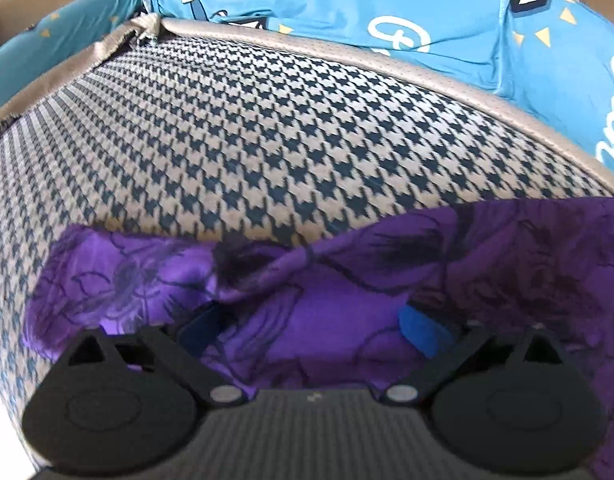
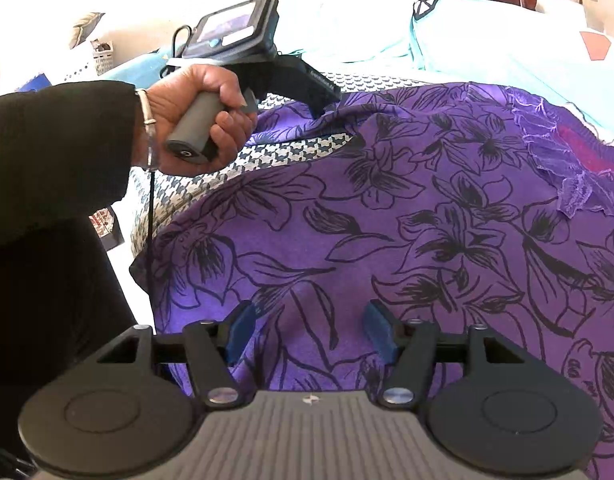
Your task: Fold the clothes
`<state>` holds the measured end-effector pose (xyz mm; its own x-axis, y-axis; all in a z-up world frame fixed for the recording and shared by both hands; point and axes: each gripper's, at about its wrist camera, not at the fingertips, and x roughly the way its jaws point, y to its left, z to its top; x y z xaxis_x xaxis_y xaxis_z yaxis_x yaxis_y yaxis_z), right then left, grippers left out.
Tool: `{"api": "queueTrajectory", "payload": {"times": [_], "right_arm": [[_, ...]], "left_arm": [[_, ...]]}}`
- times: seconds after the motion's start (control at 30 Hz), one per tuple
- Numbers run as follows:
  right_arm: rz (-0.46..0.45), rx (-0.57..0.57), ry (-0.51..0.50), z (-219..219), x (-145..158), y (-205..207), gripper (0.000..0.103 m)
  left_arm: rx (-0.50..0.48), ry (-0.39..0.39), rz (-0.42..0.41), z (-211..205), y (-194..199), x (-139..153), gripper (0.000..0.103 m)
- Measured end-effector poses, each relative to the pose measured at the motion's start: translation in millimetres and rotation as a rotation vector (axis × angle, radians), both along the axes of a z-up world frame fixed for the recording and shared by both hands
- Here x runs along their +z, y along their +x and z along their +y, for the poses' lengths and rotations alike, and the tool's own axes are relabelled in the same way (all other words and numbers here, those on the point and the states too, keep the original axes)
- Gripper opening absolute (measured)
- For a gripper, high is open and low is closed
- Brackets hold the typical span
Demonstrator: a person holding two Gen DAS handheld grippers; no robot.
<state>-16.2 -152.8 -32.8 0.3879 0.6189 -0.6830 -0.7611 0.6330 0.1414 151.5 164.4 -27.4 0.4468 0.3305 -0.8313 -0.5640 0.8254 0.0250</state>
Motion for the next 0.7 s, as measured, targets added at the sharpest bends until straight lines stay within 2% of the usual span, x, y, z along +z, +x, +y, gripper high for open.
{"api": "queueTrajectory", "payload": {"times": [0.17,0.33,0.5,0.7], "right_arm": [[-0.003,0.003,-0.002,-0.2,0.1,-0.7,0.061],[-0.005,0.007,-0.004,-0.1,-0.3,-1.5,0.063],[-0.009,0.019,-0.007,0.8,-1.7,-3.0,0.067],[-0.009,0.022,-0.009,-0.6,-0.9,-3.6,0.068]], "left_arm": [[0.039,0.088,0.018,1.8,7.8,-1.9,0.103],[0.083,0.111,0.034,5.4,17.3,-2.4,0.103],[0.075,0.222,0.069,-11.2,26.1,-0.9,0.103],[0.100,0.186,0.047,-15.9,24.7,11.0,0.103]]}}
